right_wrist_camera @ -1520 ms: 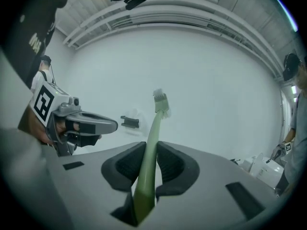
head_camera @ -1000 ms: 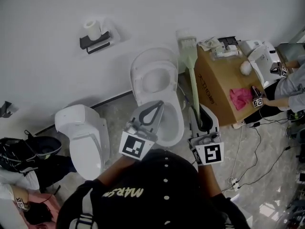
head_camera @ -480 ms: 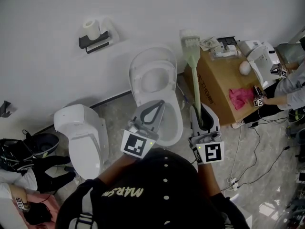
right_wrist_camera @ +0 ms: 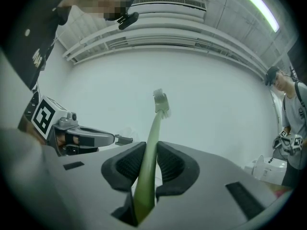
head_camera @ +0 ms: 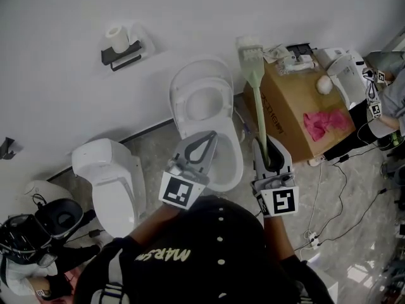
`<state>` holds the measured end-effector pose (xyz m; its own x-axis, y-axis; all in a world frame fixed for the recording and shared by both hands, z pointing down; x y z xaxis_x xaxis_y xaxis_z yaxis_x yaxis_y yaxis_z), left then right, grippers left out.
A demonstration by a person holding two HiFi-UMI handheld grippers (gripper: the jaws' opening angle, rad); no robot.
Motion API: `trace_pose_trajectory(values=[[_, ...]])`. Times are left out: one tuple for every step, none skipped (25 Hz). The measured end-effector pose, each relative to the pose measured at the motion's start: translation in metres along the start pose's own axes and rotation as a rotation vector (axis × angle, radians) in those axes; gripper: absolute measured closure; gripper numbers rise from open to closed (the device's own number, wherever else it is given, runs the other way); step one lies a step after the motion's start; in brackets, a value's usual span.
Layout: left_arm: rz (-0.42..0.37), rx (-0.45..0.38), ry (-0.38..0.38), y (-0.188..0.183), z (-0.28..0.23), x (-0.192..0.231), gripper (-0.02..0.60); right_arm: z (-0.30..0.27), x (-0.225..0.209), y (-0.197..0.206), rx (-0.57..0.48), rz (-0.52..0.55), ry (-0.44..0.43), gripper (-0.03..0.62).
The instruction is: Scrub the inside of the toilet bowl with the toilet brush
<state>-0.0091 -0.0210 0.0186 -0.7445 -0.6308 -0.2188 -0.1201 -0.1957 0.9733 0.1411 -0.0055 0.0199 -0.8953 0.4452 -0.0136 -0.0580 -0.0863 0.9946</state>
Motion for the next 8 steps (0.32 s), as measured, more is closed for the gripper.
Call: trace_pose_trajectory(values=[[-0.004, -0.002, 0.002, -0.0007, -0.0001, -0.0003, 0.554, 0.0, -0.0001, -0.0002, -0.001, -0.002, 0.002, 0.505], [-0.006, -0.005, 0.002, -0.0016, -0.0001, -0.0007, 0.554, 0.0001, -0.0002, -0.0006, -0.003, -0.004, 0.003, 0.505], [-0.006, -0.005, 0.002, -0.0023, -0.0002, -0.0013, 0.554, 0.0004, -0.0001, -0.001, -0.004, -0.005, 0.001, 0.505], [-0.004, -0.003, 0.001, -0.0026, -0.0003, -0.0018, 0.554, 0.0008, 0.0, -0.0011, -0.003, -0.005, -0.002, 0.505], [-0.002, -0.002, 0.0, -0.0028, -0.0005, -0.0021, 0.554, 0.001, -0.0001, -0.0012, 0.0, -0.006, -0.003, 0.505], [-0.001, -0.002, -0.001, -0.0031, -0.0008, -0.0022, 0.554, 0.0011, -0.0004, -0.0016, 0.004, -0.007, -0.001, 0.505], [-0.001, -0.002, -0.002, -0.0035, -0.0012, -0.0022, 0.554, 0.0009, -0.0009, -0.0024, 0.005, -0.009, 0.002, 0.505], [-0.001, -0.002, -0.003, -0.0039, -0.0016, -0.0021, 0.554, 0.0006, -0.0014, -0.0034, 0.007, -0.011, 0.006, 0.505]])
Point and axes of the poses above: the fingertips, and each gripper's own axes: z backward along the fingers, x to its left, y out of its underside, the point moved 4 cm from there along z, backward along the fingers, and after that the axes turned 7 degrees about -z, right-handed, at the moved point
